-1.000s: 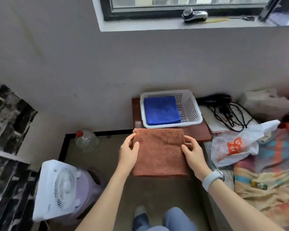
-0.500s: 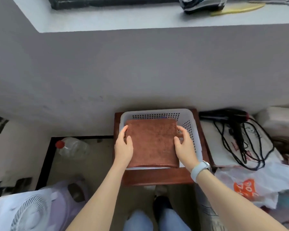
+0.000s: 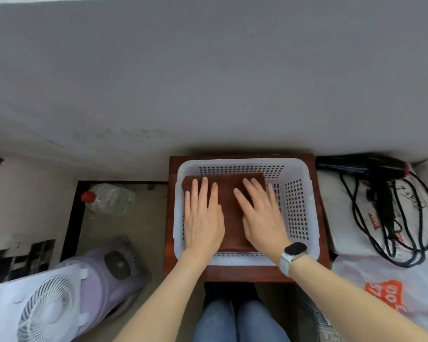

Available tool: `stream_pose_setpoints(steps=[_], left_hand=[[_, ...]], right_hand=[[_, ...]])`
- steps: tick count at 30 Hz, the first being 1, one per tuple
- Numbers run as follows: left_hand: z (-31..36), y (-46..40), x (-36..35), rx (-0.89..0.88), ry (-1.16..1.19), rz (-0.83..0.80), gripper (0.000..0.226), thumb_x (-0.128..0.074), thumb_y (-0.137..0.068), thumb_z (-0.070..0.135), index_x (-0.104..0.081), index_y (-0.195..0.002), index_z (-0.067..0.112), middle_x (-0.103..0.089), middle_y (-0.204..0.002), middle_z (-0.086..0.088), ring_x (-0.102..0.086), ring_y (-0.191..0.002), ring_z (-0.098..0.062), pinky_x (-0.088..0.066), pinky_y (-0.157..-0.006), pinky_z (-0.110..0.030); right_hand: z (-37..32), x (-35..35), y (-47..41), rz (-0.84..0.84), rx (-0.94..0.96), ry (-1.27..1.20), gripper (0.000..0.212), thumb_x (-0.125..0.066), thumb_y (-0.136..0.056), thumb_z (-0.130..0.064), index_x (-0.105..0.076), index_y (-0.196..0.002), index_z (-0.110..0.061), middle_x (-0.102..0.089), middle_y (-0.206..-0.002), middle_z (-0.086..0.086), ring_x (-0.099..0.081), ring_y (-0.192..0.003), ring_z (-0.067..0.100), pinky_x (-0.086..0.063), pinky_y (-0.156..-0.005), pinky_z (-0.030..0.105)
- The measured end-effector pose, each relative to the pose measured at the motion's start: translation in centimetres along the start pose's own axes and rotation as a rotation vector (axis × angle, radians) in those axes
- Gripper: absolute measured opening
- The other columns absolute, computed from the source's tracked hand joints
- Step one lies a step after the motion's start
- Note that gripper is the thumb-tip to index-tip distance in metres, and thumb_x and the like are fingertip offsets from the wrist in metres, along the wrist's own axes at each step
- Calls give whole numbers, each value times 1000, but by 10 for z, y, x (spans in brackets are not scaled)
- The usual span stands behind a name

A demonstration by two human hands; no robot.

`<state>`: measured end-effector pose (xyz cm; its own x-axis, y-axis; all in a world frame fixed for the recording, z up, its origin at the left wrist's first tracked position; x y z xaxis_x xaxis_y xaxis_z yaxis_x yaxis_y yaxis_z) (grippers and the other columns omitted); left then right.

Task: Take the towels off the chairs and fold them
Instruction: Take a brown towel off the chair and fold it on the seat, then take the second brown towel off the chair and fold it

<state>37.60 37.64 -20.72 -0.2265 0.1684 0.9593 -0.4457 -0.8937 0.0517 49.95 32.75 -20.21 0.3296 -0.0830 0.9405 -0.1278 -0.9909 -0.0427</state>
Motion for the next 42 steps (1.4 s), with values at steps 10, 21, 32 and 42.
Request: stream_pose_setpoints(steps=[10,21,32,42], left_hand=[[-29,-37,-49,-15,-147,-76,59,-29,-89,38,-21,-144,16,-26,-150,-17,-13,-140,-38,-15,-111,-49],[-29,-36,-55,0,-183,-90,58,-29,-89,37,-25,-143,15,-29,-149,-18,-20,-139,-38,-22,-111,-50],[-23,-3,50,163,96,-63,44,-40,-90,28,-50,-129,12,-43,-142,-9,-34,-136,-26,-30,-108,-42],[-130,147,219,533,211,258,38,-42,-94,28,-47,-130,17,-47,-135,-1,-42,-125,-20,-31,-103,-31]], right_hand=[[23,-67,-25,-128,-41,87,57,-32,-88,-39,-25,-141,-20,-25,-149,21,-10,-139,32,-3,-114,43],[24,-69,-26,-196,-85,39,58,-34,-88,-37,-23,-142,-22,-21,-151,18,-3,-141,28,1,-116,42],[-29,27,-29,-240,-177,-126,39,-41,-91,-20,-51,-128,-15,-39,-144,13,-27,-138,30,-18,-116,39],[-240,97,-8,-361,297,-238,31,-36,-91,-18,-56,-114,-12,-62,-118,9,-56,-111,30,-45,-90,35]])
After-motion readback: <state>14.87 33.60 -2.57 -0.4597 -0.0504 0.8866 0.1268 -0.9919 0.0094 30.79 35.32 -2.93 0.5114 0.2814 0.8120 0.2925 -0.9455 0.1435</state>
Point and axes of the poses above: each hand's wrist, its own y-axis away from the middle knuckle, its own x-axis out of the back of the hand, z = x × y, the point moved 4 cm from there along -y, towards the middle knuckle
